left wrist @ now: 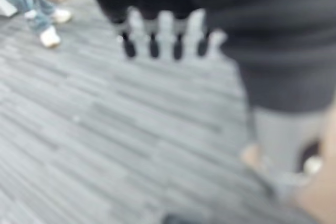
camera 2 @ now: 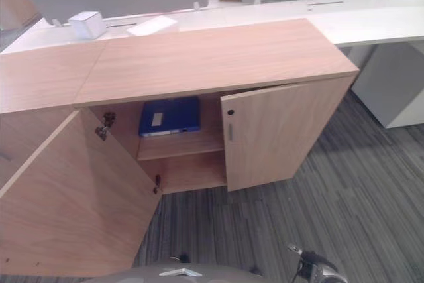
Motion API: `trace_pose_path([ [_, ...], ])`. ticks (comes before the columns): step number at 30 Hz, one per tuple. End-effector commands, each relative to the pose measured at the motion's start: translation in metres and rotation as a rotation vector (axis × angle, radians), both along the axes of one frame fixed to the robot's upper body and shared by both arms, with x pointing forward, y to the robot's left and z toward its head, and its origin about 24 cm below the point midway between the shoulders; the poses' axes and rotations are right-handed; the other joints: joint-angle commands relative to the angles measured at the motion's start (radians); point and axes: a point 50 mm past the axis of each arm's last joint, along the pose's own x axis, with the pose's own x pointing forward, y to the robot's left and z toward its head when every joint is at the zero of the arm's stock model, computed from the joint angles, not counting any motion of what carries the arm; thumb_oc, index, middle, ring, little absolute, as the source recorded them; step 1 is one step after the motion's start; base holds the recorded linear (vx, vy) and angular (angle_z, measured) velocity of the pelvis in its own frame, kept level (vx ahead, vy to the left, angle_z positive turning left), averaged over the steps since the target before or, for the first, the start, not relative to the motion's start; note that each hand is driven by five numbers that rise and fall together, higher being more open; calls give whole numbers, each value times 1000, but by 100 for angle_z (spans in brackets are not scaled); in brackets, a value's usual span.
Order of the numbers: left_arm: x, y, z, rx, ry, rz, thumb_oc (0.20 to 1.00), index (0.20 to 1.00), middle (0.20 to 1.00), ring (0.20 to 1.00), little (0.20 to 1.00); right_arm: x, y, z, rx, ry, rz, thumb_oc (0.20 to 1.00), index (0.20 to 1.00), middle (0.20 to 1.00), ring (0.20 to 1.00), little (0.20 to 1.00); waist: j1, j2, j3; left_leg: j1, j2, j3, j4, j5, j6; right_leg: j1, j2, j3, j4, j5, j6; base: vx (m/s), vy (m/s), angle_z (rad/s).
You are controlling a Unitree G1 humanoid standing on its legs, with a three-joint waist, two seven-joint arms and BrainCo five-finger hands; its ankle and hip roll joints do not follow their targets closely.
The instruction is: Put the empty folder in the office cabinet
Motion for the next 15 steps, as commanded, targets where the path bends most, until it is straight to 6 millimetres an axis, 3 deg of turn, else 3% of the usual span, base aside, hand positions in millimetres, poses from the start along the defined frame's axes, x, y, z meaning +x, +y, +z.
trace_pose_path([
  [1, -5, 28, 9, 82, 42, -58, 1000, 1000, 1000, 1000, 1000, 4, 9, -2, 20, 41, -15, 1000, 1000, 1000, 1000, 1000, -15, 1, -21, 122, -31, -35, -128, -104, 34, -81, 8, 144, 61, -88, 56, -7, 194, 84],
  [3, -15, 37, 13, 103, 65, -52, 1000, 1000, 1000, 1000, 1000, -8, 5, -3, 13, 79, -61, 1000, 1000, 1000, 1000, 1000, -17, 12, -27, 134, -47, -39, -195, -87, 40, -91, 6, 155, 55, -70, 65, -44, 219, 56],
  [7, -7, 64, 22, 192, 36, -69, 1000, 1000, 1000, 1000, 1000, -25, 3, -5, 7, 136, -81, 1000, 1000, 1000, 1000, 1000, -12, 12, -9, 117, -84, -73, -233, -78, 64, -130, -13, 178, 68, -37, 87, -119, 190, 22],
  [9, 0, 76, 27, 232, 24, -95, 1000, 1000, 1000, 1000, 1000, -26, 3, -5, 4, 144, -84, 1000, 1000, 1000, 1000, 1000, -13, 6, 9, 101, -99, -76, -233, -76, 73, -159, -33, 188, 92, -17, 106, -281, 186, 24],
  [10, 12, 85, 30, 273, -1, -128, 1000, 1000, 1000, 1000, 1000, -18, 5, -5, 0, 122, -74, 1000, 1000, 1000, 1000, 1000, -24, 1, 43, 74, -110, -69, -233, -44, 86, -211, -68, 202, 140, 24, 131, -327, 133, 15],
  [11, 13, 85, 30, 274, -1, -128, 1000, 1000, 1000, 1000, 1000, -18, 5, -5, 0, 121, -75, 1000, 1000, 1000, 1000, 1000, -24, -1, 42, 72, -112, -69, -233, -43, 87, -215, -70, 203, 142, 23, 131, -373, 99, 4],
  [13, 34, 95, 34, 314, -53, -185, 1000, 1000, 1000, 1000, 1000, -13, 10, -5, 20, 85, -104, 1000, 1000, 1000, 1000, 1000, -42, 3, 58, 46, -116, -103, -233, -30, 103, -246, -66, 339, 199, -4, 149, -217, 50, 9],
  [15, 52, 102, 39, 362, -98, -232, 1000, 1000, 1000, 1000, 1000, -9, 12, -6, 33, 49, -170, 1000, 1000, 1000, 1000, 1000, -46, 14, 57, 16, -115, -114, -233, -11, 115, -226, -69, 431, 255, -52, 137, -209, 44, 25],
])
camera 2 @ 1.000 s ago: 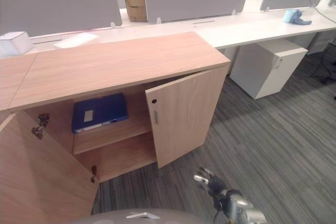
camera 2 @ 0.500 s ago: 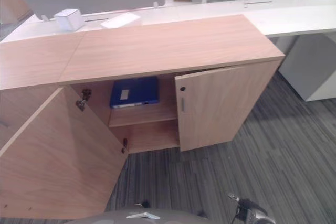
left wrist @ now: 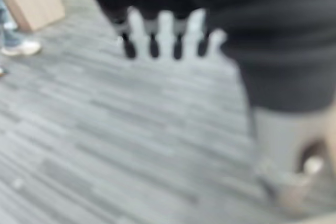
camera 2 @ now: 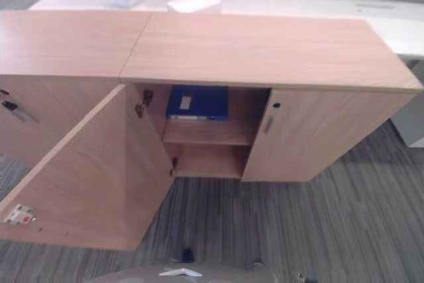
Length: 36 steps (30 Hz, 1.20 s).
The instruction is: Put the empty folder in the office cabinet
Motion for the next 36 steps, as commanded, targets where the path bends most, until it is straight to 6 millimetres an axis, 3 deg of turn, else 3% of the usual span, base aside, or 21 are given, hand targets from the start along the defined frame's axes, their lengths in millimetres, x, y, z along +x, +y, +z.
trace_pose_path([
  [1, 1, 15, 9, 106, 13, -79, 1000, 1000, 1000, 1000, 1000, 16, 2, 1, -7, -55, -77, 1000, 1000, 1000, 1000, 1000, -15, 29, -7, 15, 12, -55, -60, -65, -10, -52, 64, 158, 12, -89, 16, -157, 3, 34],
  [3, 10, 12, 8, 112, -25, -133, 1000, 1000, 1000, 1000, 1000, 13, 0, 1, -24, -49, -65, 1000, 1000, 1000, 1000, 1000, -1, 12, -14, 6, 3, -39, -51, -63, -8, 28, 56, 149, -47, -108, 11, -81, -46, 20],
  [5, 23, 3, 5, 98, -87, -182, 1000, 1000, 1000, 1000, 1000, 2, -1, 0, -31, -20, -89, 1000, 1000, 1000, 1000, 1000, 0, -5, -46, 12, -7, -44, -54, -62, -11, 67, 85, 161, -142, -121, 22, 21, -79, -10],
  [8, 59, -20, 10, 70, -301, -292, 1000, 1000, 1000, 1000, 1000, -11, -9, 1, -46, 13, -98, 1000, 1000, 1000, 1000, 1000, -1, -1, -60, 21, -2, -44, -54, -60, -14, 78, 118, 176, -182, -100, 24, -5, -66, -38],
  [10, 82, -31, 22, 63, -427, -405, 1000, 1000, 1000, 1000, 1000, -17, -13, 2, -56, 21, -111, 1000, 1000, 1000, 1000, 1000, -3, -1, -64, 24, 6, -44, -57, -58, -19, 93, 127, 167, -203, -100, 24, -44, -98, -7],
  [15, 119, -36, 61, 126, -640, -557, 1000, 1000, 1000, 1000, 1000, -37, -19, 3, -77, 66, -167, 1000, 1000, 1000, 1000, 1000, -11, -7, -72, 29, 27, -51, -60, -50, -36, 118, 144, 151, -235, -103, 16, -47, -88, 9],
  [19, 134, -31, 86, 215, -732, -611, 1000, 1000, 1000, 1000, 1000, -47, -18, 2, -73, 95, -172, 1000, 1000, 1000, 1000, 1000, -16, -13, -75, 42, 41, -53, -60, -47, -44, 130, 151, 147, -237, -108, 7, -4, -71, -1],
  [25, 118, -16, 80, 272, -667, -507, 1000, 1000, 1000, 1000, 1000, -48, -12, 1, -60, 89, -182, 1000, 1000, 1000, 1000, 1000, -18, -10, -83, 55, 51, -50, -60, -46, -52, 143, 156, 143, -248, -106, 1, 7, -22, -1],
  [27, 88, -6, 63, 269, -561, -369, 1000, 1000, 1000, 1000, 1000, -43, -9, 0, -46, 76, -196, 1000, 1000, 1000, 1000, 1000, -12, -4, -86, 59, 51, -49, -60, -45, -54, 148, 159, 146, -255, -105, -2, 0, 0, 0],
  [28, 88, -6, 63, 270, -561, -367, 1000, 1000, 1000, 1000, 1000, -43, -9, 0, -46, 76, -195, 1000, 1000, 1000, 1000, 1000, -13, -4, -86, 59, 51, -49, -60, -45, -54, 148, 159, 146, -255, -105, -2, 17, -3, -7],
  [30, 51, 1, 48, 255, -443, -246, 1000, 1000, 1000, 1000, 1000, -38, -7, -1, -36, 59, -211, 1000, 1000, 1000, 1000, 1000, -5, 5, -90, 62, 52, -48, -60, -47, -55, 157, 158, 142, -265, -103, -4, 8, 1, -2],
  [34, 6, -3, 31, 197, -312, -140, 1000, 1000, 1000, 1000, 1000, -34, -6, -1, -31, 45, -227, 1000, 1000, 1000, 1000, 1000, 3, 15, -93, 65, 51, -50, -60, -48, -55, 166, 158, 137, -277, -103, -6, 4, 2, 1],
  [36, -7, -5, 26, 179, -273, -118, 1000, 1000, 1000, 1000, 1000, -31, -6, -1, -32, 32, -230, 1000, 1000, 1000, 1000, 1000, 5, 21, -94, 66, 50, -51, -60, -48, -56, 170, 158, 133, -281, -103, -6, 0, 0, 0],
])
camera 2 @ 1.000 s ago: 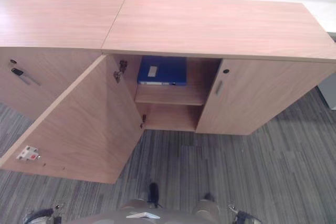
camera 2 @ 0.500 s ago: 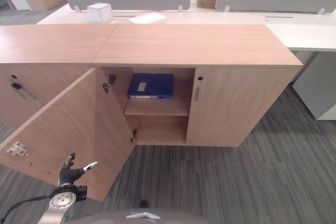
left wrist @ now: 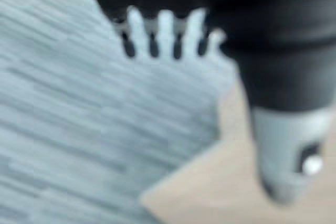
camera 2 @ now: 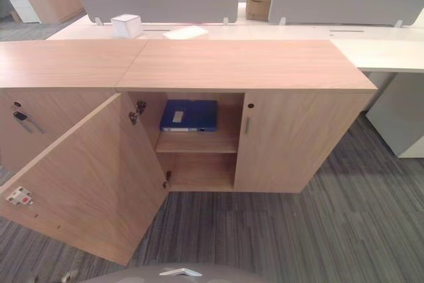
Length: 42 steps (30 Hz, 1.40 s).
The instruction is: Put the empty folder in the office cabinet
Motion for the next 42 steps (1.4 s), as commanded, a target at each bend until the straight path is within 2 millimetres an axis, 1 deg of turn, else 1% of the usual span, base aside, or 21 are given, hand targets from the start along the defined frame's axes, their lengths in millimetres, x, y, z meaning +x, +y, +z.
trace_pose_path([
  [1, 14, 21, 12, 82, -66, 18, 1000, 1000, 1000, 1000, 1000, 25, 2, 0, 1, -57, -41, 1000, 1000, 1000, 1000, 1000, 5, -2, 20, 20, -46, -25, 1, -121, 29, -38, -13, -10, 17, -32, 13, 0, 0, 0],
  [3, 13, 22, 12, 85, -57, 17, 1000, 1000, 1000, 1000, 1000, 27, 3, -1, 0, -66, -43, 1000, 1000, 1000, 1000, 1000, 5, -1, 19, 19, -46, -25, 1, -120, 28, -35, -13, -12, 15, -31, 12, 3, 11, 3],
  [6, 28, 32, 23, 150, -92, -42, 1000, 1000, 1000, 1000, 1000, 34, 3, 0, -2, -92, -31, 1000, 1000, 1000, 1000, 1000, 4, 3, 15, 19, -45, -25, 1, -121, 24, -30, -14, -20, 12, -32, 11, 18, 22, 10],
  [7, 46, 43, 39, 230, -148, -86, 1000, 1000, 1000, 1000, 1000, 38, 3, 0, -4, -109, -26, 1000, 1000, 1000, 1000, 1000, 3, 3, 13, 20, -44, -24, 1, -122, 22, -29, -14, -22, 10, -31, 12, 15, 13, 13],
  [9, 50, 47, 45, 261, -162, -98, 1000, 1000, 1000, 1000, 1000, 39, 4, 0, -4, -112, -23, 1000, 1000, 1000, 1000, 1000, 2, 2, 13, 21, -43, -24, 1, -122, 21, -28, -14, -21, 10, -31, 11, 13, 7, 7],
  [12, 73, 62, 70, 381, -224, -162, 1000, 1000, 1000, 1000, 1000, 43, 5, 0, 0, -129, -15, 1000, 1000, 1000, 1000, 1000, -4, -1, 13, 26, -40, -23, 1, -125, 20, -27, -14, -19, 9, -28, 12, 0, 0, 0],
  [13, 86, 69, 83, 445, -259, -187, 1000, 1000, 1000, 1000, 1000, 41, 6, 0, 1, -128, -10, 1000, 1000, 1000, 1000, 1000, -10, -3, 11, 28, -40, -18, 1, -128, 19, -26, -13, -16, 8, -28, 13, 0, 0, 0],
  [15, 91, 72, 89, 473, -270, -197, 1000, 1000, 1000, 1000, 1000, 42, 6, 0, 2, -132, -8, 1000, 1000, 1000, 1000, 1000, -13, -5, 11, 30, -39, -16, 1, -130, 18, -26, -13, -14, 8, -27, 14, 8, 0, -2],
  [17, 102, 78, 99, 528, -289, -222, 1000, 1000, 1000, 1000, 1000, 35, 6, -1, 3, -116, -15, 1000, 1000, 1000, 1000, 1000, -24, -7, 8, 35, -37, -11, 1, -134, 17, -25, -13, -10, 8, -26, 15, 33, -4, -8],
  [18, 103, 78, 99, 528, -289, -222, 1000, 1000, 1000, 1000, 1000, 35, 6, -1, 3, -116, -15, 1000, 1000, 1000, 1000, 1000, -24, -7, 8, 35, -37, -10, 1, -134, 17, -25, -13, -10, 8, -26, 15, 31, -6, -9],
  [21, 115, 82, 109, 570, -306, -253, 1000, 1000, 1000, 1000, 1000, 25, 5, -1, 1, -87, -22, 1000, 1000, 1000, 1000, 1000, -37, -9, 6, 40, -34, -5, 1, -137, 16, -26, -11, -3, 7, -25, 16, 20, -2, -9],
  [24, 125, 82, 113, 582, -322, -282, 1000, 1000, 1000, 1000, 1000, 15, 4, -1, 1, -58, -22, 1000, 1000, 1000, 1000, 1000, -48, -11, 6, 42, -33, 1, 1, -140, 15, -27, -11, 3, 7, -24, 18, 0, 0, 0],
  [25, 133, 80, 115, 579, -343, -301, 1000, 1000, 1000, 1000, 1000, 9, 4, -1, 0, -40, -15, 1000, 1000, 1000, 1000, 1000, -56, -13, 5, 43, -33, 4, 1, -142, 15, -28, -9, 8, 6, -23, 18, 0, 0, 0],
  [26, 134, 80, 115, 578, -343, -301, 1000, 1000, 1000, 1000, 1000, 9, 3, -1, 0, -40, -16, 1000, 1000, 1000, 1000, 1000, -55, -13, 5, 43, -33, 5, 1, -142, 15, -29, -9, 8, 6, -23, 18, 0, 0, 0],
  [27, 144, 72, 114, 553, -384, -317, 1000, 1000, 1000, 1000, 1000, 5, 2, -1, -6, -25, -9, 1000, 1000, 1000, 1000, 1000, -64, -16, 4, 44, -31, 8, 1, -144, 15, -29, -9, 12, 6, -22, 19, 0, 0, 0],
  [31, 155, 61, 111, 499, -441, -323, 1000, 1000, 1000, 1000, 1000, 3, 1, 0, -11, -18, 1, 1000, 1000, 1000, 1000, 1000, -71, -18, 5, 45, -31, 11, 1, -145, 14, -32, -8, 17, 6, -22, 19, 0, 1, -2],
  [32, 169, 39, 107, 382, -550, -337, 1000, 1000, 1000, 1000, 1000, 2, 0, 0, -18, -13, 18, 1000, 1000, 1000, 1000, 1000, -78, -22, 6, 45, -31, 15, 1, -146, 16, -33, -7, 21, 6, -21, 19, -6, 1, -9],
  [35, 190, 5, 108, 206, -721, -375, 1000, 1000, 1000, 1000, 1000, 2, -1, 0, -23, -14, 37, 1000, 1000, 1000, 1000, 1000, -86, -29, 9, 46, -29, 19, 1, -147, 17, -35, -7, 27, 8, -19, 20, -13, -3, -7],
  [37, 199, -16, 110, 93, -813, -394, 1000, 1000, 1000, 1000, 1000, 1, 0, 0, -20, -9, 49, 1000, 1000, 1000, 1000, 1000, -91, -32, 11, 46, -29, 19, 1, -148, 18, -37, -7, 30, 9, -18, 19, 0, 0, 0],
  [40, 210, -59, 117, -123, -941, -484, 1000, 1000, 1000, 1000, 1000, -3, 3, -1, -5, 10, 71, 1000, 1000, 1000, 1000, 1000, -97, -36, 14, 49, -28, 22, 1, -151, 21, -39, -7, 34, 13, -16, 20, -10, -2, 8],
  [42, 214, -86, 127, -276, -1031, -556, 1000, 1000, 1000, 1000, 1000, -6, 4, -1, 4, 25, 83, 1000, 1000, 1000, 1000, 1000, -98, -36, 16, 49, -28, 22, 1, -152, 23, -40, -7, 37, 16, -18, 20, -16, 0, 23],
])
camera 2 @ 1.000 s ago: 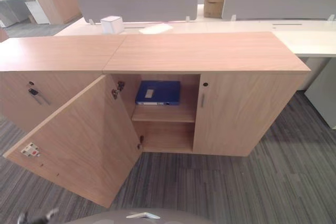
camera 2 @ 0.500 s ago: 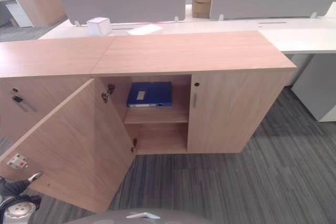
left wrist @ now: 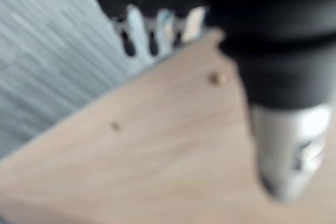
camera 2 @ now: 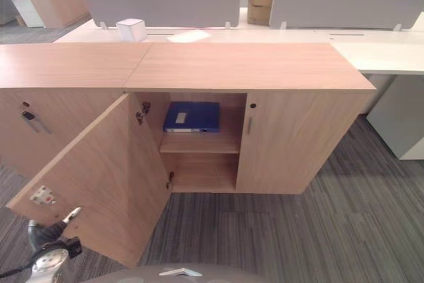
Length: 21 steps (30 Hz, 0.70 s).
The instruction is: Put the empty folder in the office cabinet
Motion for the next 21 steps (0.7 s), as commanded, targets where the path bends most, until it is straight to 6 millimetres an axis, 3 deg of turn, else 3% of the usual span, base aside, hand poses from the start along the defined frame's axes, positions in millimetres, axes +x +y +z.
trace_pose_path([
  [1, 91, -83, 73, -210, -524, -514, 1000, 1000, 1000, 1000, 1000, 20, 4, -2, 26, 2, 88, 1000, 1000, 1000, 1000, 1000, -84, -10, 27, 70, -16, 3, 1, -152, 29, -8, 7, 3, -5, -19, 19, -11, -7, 18],
  [8, 81, -140, 100, -580, -653, -740, 1000, 1000, 1000, 1000, 1000, 19, 12, -4, 66, 24, 89, 1000, 1000, 1000, 1000, 1000, -88, -4, 29, 74, -19, 4, 1, -158, 35, -6, 6, 10, -3, -21, 20, 1, 2, -5],
  [17, 83, -154, 115, -622, -741, -759, 1000, 1000, 1000, 1000, 1000, 27, 22, -7, 71, 2, 80, 1000, 1000, 1000, 1000, 1000, -85, -11, 31, 76, -21, 4, 1, -161, 37, -6, 5, 17, 3, -23, 20, -6, -4, -13],
  [21, 78, -147, 88, -620, -609, -706, 1000, 1000, 1000, 1000, 1000, 34, 22, -7, 65, -13, 72, 1000, 1000, 1000, 1000, 1000, -84, -6, 28, 81, -22, 6, 1, -164, 39, -7, 5, 17, 8, -25, 21, -8, -1, -15],
])
